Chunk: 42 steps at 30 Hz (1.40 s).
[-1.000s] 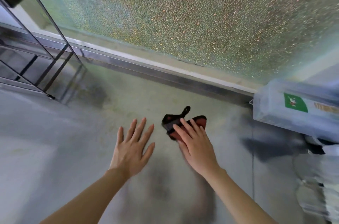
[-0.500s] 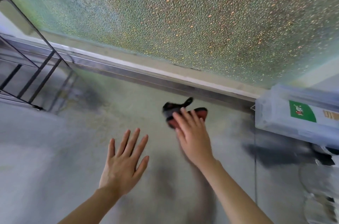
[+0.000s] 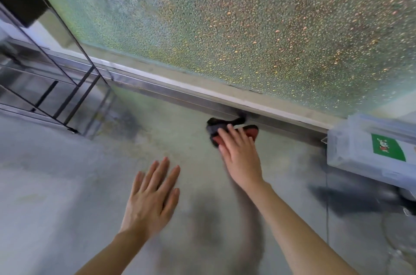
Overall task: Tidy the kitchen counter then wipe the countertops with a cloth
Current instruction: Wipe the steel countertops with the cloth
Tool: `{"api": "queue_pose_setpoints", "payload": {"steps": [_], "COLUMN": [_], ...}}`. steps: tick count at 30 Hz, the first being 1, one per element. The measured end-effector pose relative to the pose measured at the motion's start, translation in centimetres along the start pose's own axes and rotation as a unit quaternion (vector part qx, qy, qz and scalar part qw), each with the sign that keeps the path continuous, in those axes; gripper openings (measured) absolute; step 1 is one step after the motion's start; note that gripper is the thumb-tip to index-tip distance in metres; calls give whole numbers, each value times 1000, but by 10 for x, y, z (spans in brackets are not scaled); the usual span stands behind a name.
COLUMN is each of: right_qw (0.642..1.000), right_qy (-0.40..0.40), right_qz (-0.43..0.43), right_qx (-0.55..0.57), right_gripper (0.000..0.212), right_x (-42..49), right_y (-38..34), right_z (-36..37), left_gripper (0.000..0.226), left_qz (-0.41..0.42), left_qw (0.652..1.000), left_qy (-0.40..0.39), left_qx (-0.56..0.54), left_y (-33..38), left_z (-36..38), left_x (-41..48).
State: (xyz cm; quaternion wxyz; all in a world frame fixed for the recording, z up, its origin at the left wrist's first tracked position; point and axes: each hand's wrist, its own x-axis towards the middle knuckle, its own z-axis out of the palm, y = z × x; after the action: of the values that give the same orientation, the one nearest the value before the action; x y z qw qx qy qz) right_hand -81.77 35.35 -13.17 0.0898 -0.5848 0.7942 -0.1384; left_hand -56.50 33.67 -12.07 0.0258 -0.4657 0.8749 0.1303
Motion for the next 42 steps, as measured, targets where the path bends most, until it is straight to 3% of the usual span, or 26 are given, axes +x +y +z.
{"api": "queue_pose_setpoints", "payload": {"steps": [2,4,9,12,14,18,20,26,28,31,33,38,40,42], "right_qw": [995,992,985,962,970,999,999,961,962,991,995,948,939,955], "right_qy": [42,56,-23,-69,-61,-16,22,-47,-29,-15,-19,-93,-115,-92], "right_qz": [94,110,-167,-263,-237,-33,4,-269,-271,-135,-88,-303,-323,-281], "right_qx": [15,21,36,13,-3,21,34,32,10,10,35,41,44,34], "right_gripper": [47,43,40,41,44,52,47,41,41,42,42,44,44,43], "right_x": [15,15,-44,-43,-11,55,47,4,44,106,113,52,60,93], "right_y": [-7,-32,-107,-108,-96,-92,-115,-156,-145,-141,-152,-181,-180,-181], "right_z": [3,13,38,38,36,38,47,56,55,53,59,66,65,65], "left_gripper": [57,61,63,60,59,58,57,56,56,55,55,56,56,56], "left_qz": [-68,-128,-176,-175,-171,-169,-167,-156,-156,-152,-147,-148,-147,-145], "left_qw": [998,991,984,984,985,986,986,988,987,988,989,989,989,989], "left_qy": [14,22,23,15,15,14,12,12,20,26,32,22,23,29], "left_qx": [5,5,-16,-16,-12,-13,-10,-4,-12,-2,1,9,9,4], "left_y": [-32,-64,-88,-91,-93,-94,-95,-96,-97,-97,-96,-96,-96,-96], "left_z": [-5,-9,-9,-5,-3,-2,-2,-5,-4,-4,-4,-4,-5,-5], "left_x": [-9,-19,-31,-30,-29,-30,-31,-31,-31,-32,-31,-32,-32,-32]}}
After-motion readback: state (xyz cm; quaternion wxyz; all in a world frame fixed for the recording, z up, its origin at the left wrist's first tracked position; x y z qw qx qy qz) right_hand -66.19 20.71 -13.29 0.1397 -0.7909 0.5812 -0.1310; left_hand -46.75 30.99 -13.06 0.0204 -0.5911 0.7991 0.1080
